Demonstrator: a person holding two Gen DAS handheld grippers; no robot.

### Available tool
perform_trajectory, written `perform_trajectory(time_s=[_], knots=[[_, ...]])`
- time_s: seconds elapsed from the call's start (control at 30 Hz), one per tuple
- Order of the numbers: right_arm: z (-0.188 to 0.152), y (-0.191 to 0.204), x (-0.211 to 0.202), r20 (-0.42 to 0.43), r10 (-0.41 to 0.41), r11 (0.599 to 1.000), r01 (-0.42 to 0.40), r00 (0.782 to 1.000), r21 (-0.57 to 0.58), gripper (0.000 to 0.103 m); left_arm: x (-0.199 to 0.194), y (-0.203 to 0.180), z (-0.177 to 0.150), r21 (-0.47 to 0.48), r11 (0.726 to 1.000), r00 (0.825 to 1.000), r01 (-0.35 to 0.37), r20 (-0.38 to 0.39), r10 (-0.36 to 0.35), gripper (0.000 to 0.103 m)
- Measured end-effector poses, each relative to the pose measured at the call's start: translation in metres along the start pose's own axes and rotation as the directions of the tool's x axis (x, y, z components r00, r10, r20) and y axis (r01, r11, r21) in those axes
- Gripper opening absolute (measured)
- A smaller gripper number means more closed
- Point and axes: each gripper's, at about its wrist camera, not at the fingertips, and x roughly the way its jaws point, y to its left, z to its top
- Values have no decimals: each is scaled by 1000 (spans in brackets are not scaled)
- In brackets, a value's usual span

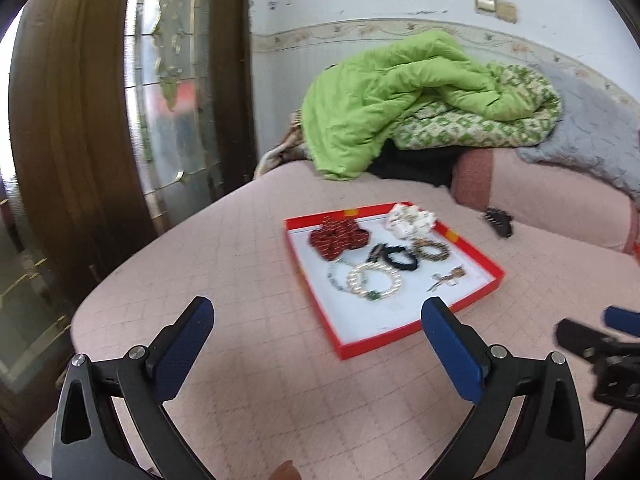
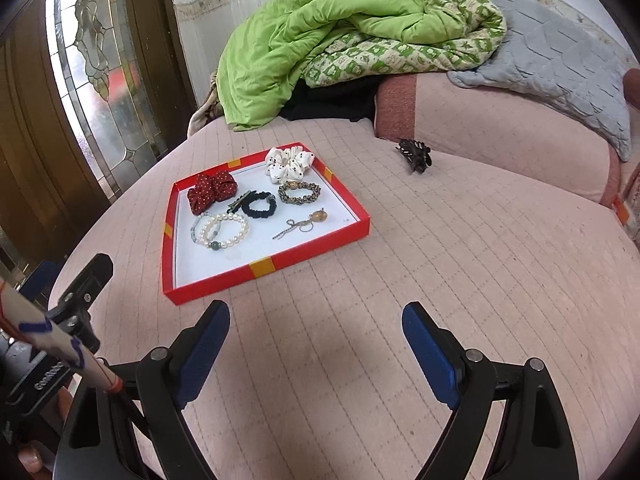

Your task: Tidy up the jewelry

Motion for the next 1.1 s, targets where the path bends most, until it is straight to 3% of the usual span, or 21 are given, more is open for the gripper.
perform_trajectory(time_s=[0.2, 0.6, 1.1], knots=[[-9, 5, -10, 14, 2, 1000, -2, 1000, -4, 91, 5, 0, -4, 24, 1000, 998, -3, -62, 4, 103], [-14, 13, -15, 16, -2, 1000, 2, 1000, -18, 91, -7, -9, -2, 87, 995, 999, -54, -5, 55, 103], [-17, 18, -17, 17, -2, 1000, 2, 1000, -25, 91, -5, -6, 1, 86, 996, 999, 13, -52, -9, 103]])
